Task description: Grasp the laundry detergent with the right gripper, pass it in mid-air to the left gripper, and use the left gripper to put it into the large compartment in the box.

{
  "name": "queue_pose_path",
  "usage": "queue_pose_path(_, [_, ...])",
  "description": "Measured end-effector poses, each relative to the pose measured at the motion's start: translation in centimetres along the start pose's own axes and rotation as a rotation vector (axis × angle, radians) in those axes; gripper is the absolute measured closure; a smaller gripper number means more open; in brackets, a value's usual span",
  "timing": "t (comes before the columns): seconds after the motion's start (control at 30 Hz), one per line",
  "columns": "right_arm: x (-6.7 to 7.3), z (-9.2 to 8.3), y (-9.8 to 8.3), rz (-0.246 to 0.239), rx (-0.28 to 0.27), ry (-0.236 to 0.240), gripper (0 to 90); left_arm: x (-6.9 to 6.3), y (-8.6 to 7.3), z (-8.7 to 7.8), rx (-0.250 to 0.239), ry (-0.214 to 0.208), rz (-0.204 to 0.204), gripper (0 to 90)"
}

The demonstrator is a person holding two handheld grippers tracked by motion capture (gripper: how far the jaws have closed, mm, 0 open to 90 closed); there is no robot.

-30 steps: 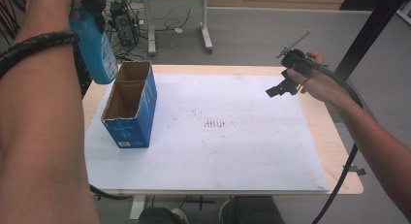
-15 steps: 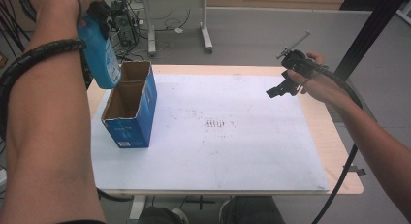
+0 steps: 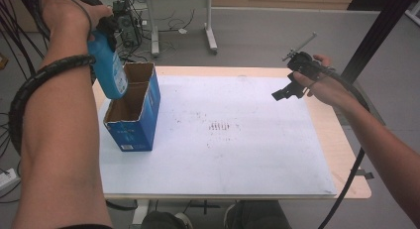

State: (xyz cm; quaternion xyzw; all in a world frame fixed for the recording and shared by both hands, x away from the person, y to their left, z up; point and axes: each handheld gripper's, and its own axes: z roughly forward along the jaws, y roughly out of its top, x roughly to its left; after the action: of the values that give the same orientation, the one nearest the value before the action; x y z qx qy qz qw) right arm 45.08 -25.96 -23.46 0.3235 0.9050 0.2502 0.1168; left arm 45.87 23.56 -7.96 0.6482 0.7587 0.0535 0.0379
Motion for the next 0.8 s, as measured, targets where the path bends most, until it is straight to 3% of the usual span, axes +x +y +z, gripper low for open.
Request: queue_pose_path(0.8, [0.0, 0.6, -0.2, 0.002, 0.01, 0.002, 0.3, -0.5, 0.0, 6.0, 0.031, -0.004, 0.044, 36.8])
